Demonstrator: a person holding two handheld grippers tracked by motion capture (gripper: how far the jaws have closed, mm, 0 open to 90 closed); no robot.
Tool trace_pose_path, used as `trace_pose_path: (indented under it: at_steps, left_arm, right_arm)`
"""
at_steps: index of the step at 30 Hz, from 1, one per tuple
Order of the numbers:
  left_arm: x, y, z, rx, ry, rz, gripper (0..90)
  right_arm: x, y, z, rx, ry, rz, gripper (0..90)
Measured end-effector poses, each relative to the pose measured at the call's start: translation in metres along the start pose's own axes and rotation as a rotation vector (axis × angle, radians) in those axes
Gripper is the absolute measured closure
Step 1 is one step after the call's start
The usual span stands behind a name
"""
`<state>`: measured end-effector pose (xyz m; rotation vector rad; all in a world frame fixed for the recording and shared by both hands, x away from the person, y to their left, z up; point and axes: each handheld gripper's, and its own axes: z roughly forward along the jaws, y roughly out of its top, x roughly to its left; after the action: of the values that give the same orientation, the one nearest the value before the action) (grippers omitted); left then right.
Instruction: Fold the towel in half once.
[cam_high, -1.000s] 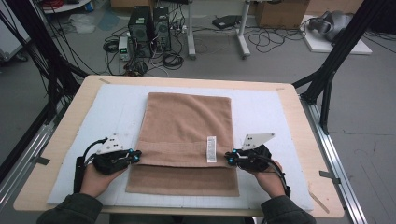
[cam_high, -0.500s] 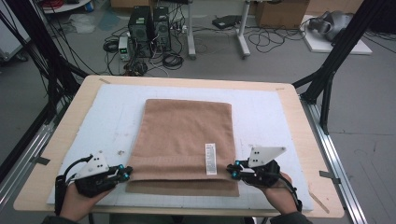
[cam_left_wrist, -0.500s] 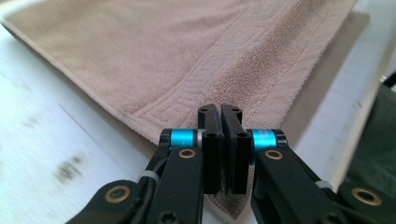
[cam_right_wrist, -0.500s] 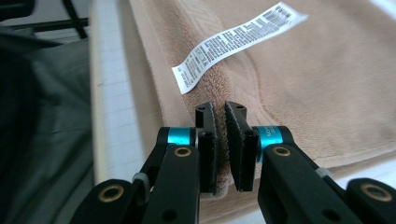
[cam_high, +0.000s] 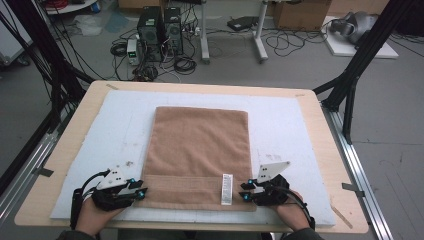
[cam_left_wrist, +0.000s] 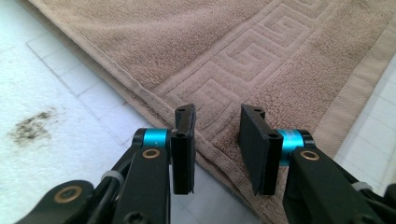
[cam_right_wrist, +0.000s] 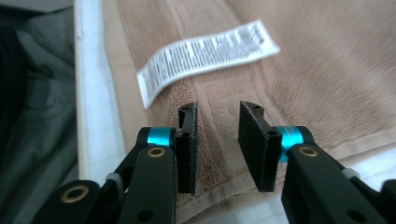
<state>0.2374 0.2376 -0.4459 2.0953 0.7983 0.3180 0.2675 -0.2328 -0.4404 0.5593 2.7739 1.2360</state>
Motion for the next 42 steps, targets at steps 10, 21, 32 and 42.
trace_pose_path:
  at_steps: [10,21,32,42]
  left_arm:
    - [0.009,0.016,0.002,-0.046,0.02,-0.012,54.9]
    - [0.03,0.038,0.008,-0.125,0.06,-0.078,43.2]
    - [0.044,0.053,0.022,-0.105,0.071,-0.097,37.9]
    - [0.049,0.073,0.023,-0.129,0.065,-0.095,37.0]
  right_arm:
    - [-0.012,0.013,-0.008,-0.074,-0.062,0.016,52.8]
    - [-0.04,0.03,-0.011,-0.208,-0.172,0.123,29.4]
    - [-0.057,0.045,-0.006,-0.181,-0.183,0.125,27.0]
    - [-0.064,0.057,-0.009,-0.176,-0.183,0.1,27.1]
